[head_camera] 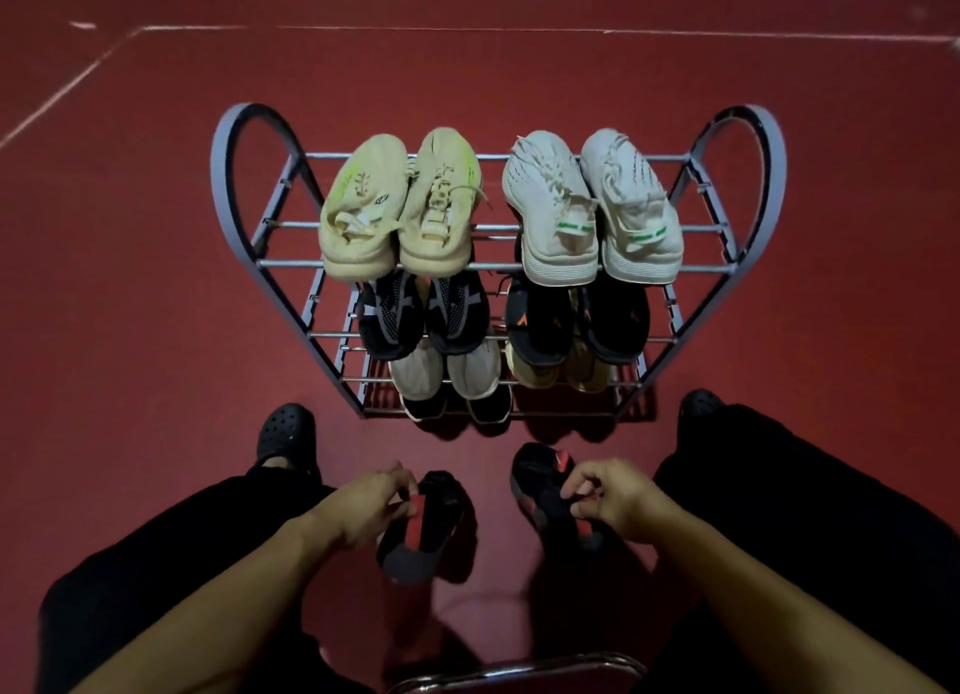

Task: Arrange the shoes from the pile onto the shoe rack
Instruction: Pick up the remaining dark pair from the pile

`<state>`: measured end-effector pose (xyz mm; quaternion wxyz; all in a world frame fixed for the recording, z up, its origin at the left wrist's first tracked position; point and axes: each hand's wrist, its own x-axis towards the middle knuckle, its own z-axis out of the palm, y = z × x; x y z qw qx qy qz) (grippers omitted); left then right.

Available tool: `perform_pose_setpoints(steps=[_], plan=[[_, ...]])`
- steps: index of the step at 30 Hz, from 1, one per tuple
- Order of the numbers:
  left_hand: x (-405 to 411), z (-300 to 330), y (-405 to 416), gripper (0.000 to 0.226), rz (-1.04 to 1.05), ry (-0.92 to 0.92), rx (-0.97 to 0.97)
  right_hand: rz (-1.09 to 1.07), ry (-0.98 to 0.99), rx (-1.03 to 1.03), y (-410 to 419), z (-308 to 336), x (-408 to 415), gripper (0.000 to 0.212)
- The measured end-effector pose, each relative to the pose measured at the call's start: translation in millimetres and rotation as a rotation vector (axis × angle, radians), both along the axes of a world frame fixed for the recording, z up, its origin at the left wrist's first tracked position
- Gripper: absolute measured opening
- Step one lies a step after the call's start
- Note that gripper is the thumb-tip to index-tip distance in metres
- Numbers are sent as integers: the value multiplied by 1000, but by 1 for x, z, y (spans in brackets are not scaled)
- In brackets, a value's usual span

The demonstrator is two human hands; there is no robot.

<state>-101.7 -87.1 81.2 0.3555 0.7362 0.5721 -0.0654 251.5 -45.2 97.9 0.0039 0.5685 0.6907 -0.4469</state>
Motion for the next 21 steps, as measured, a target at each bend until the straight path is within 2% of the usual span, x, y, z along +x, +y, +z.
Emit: perform_pose_setpoints(steps=[4, 8, 11, 15, 21], plan=[[10, -6, -4, 7, -93, -55, -16, -1, 31, 11, -1, -1, -5, 17], [26, -11, -5, 21, -162, -112, 2, -99, 166, 2, 4, 3, -15, 21], [40, -10, -2, 22, -227, -144, 35, -128, 224, -5, 8, 6, -18, 13], [54, -10, -1, 19, -303, -171, 53, -322, 314, -24, 4, 3, -22, 13], [71, -10, -5, 21, -385, -227, 128, -541, 565, -147, 1, 7, -36, 20]])
